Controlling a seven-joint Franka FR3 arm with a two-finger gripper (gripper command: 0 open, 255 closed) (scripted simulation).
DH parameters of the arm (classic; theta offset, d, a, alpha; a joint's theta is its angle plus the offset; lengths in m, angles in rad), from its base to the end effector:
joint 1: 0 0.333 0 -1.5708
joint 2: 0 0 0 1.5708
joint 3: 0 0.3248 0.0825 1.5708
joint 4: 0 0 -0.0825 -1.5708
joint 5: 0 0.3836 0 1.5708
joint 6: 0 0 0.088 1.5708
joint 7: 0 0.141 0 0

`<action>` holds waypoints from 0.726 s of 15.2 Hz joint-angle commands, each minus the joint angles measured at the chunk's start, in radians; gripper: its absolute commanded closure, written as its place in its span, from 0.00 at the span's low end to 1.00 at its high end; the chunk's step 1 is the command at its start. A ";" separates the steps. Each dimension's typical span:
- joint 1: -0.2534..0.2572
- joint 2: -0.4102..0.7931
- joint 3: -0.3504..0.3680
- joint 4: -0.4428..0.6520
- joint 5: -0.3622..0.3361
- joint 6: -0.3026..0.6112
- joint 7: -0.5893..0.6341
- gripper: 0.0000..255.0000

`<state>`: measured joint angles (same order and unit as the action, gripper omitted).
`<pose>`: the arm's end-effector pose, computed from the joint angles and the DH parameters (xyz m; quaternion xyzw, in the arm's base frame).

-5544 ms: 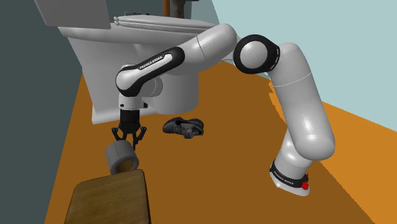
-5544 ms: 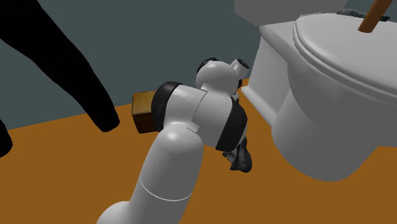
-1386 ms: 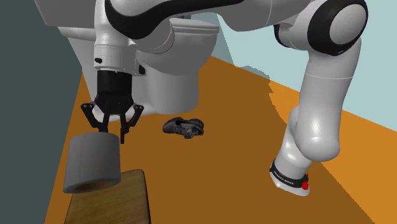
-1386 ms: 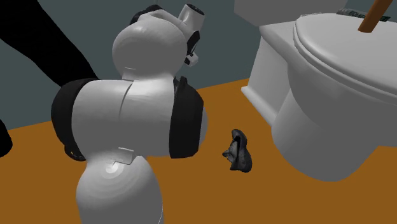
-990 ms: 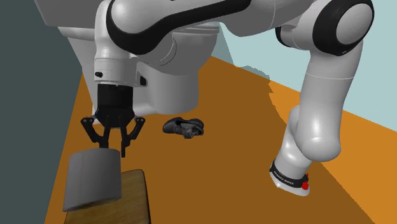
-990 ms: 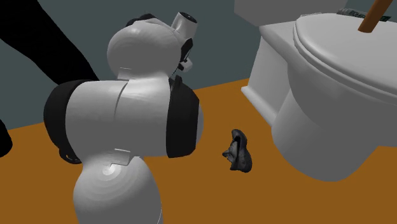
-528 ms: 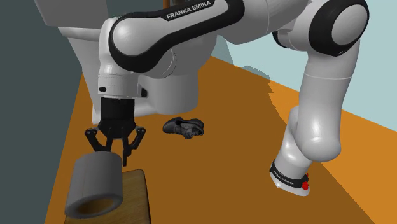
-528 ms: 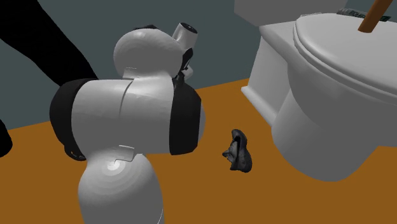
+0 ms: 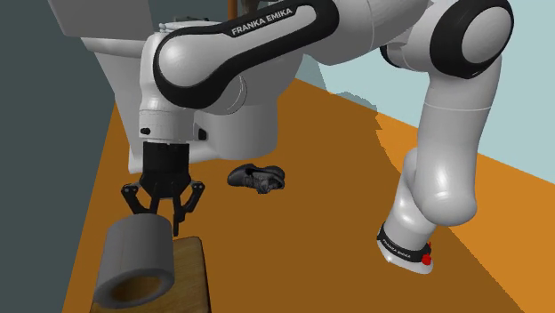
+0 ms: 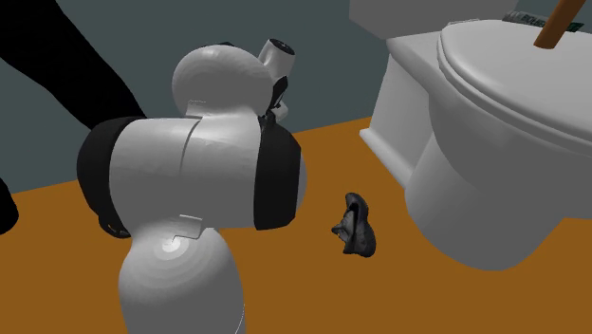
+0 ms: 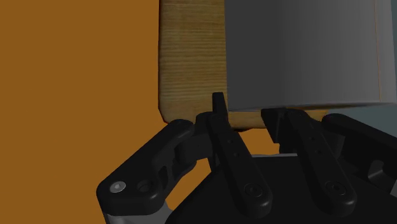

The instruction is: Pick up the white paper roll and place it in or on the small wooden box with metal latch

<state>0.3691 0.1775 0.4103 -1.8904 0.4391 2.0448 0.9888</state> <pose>0.4092 0.4436 0.4029 -0.9522 0.2035 0.1805 0.1388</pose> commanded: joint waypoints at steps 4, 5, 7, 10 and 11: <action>0.002 0.003 0.002 -0.001 0.000 -0.001 0.001 0.00; 0.003 0.003 0.002 -0.001 0.000 -0.001 0.001 0.00; -0.006 -0.009 -0.003 0.017 -0.001 -0.032 0.000 0.00; -0.028 -0.033 -0.016 0.074 -0.006 -0.120 0.003 0.00; -0.028 -0.033 -0.016 0.074 -0.006 -0.120 0.003 0.00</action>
<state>0.3448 0.1462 0.3964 -1.8288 0.4353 1.9406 0.9908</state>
